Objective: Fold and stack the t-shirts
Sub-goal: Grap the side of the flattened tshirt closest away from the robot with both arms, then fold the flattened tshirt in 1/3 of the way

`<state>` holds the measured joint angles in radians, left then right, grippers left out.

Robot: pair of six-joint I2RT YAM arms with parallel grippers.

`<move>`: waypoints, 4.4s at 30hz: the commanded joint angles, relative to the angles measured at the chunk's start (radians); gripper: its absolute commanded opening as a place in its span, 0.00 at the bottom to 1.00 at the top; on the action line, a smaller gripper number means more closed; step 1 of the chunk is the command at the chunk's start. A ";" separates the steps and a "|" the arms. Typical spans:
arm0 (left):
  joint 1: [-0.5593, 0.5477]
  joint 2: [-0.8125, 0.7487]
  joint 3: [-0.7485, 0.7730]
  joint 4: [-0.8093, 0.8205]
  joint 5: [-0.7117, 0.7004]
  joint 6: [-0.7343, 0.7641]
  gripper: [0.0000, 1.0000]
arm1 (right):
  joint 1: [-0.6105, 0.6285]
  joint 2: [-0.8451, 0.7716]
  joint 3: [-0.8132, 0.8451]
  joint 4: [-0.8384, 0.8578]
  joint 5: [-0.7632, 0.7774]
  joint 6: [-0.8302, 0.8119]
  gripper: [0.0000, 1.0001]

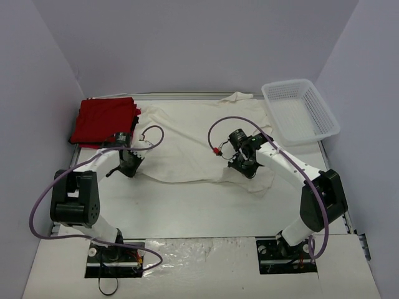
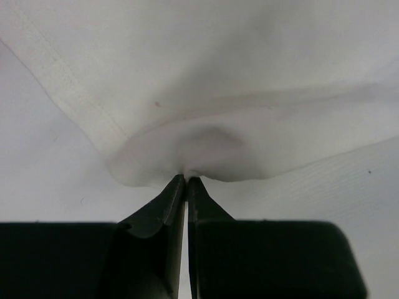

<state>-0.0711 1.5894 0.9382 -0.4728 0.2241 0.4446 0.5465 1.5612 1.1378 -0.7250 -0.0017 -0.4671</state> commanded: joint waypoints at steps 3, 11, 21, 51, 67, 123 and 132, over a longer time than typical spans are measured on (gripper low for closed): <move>-0.009 -0.118 0.007 -0.041 0.020 0.042 0.02 | -0.028 0.002 0.063 -0.036 -0.032 -0.018 0.00; -0.016 -0.193 0.013 -0.090 -0.017 0.074 0.02 | -0.049 0.046 0.160 -0.031 -0.001 -0.016 0.00; -0.018 -0.241 -0.010 -0.073 -0.025 0.071 0.02 | -0.106 0.065 0.287 0.013 0.063 -0.027 0.00; -0.018 0.167 0.339 -0.009 -0.134 0.083 0.02 | -0.178 0.540 0.758 0.016 0.089 -0.122 0.00; -0.016 0.291 0.376 0.092 -0.207 0.072 0.02 | -0.180 0.767 0.948 0.015 0.112 -0.084 0.02; -0.029 0.080 0.195 0.171 -0.232 -0.060 0.57 | -0.195 0.621 0.565 0.285 0.032 -0.038 0.00; -0.029 0.089 0.192 0.178 -0.230 -0.057 0.57 | -0.238 0.669 0.668 0.285 0.058 -0.048 0.00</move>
<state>-0.0971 1.6886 1.1206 -0.3069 -0.0010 0.3893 0.3206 2.2292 1.7573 -0.4217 0.0189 -0.5022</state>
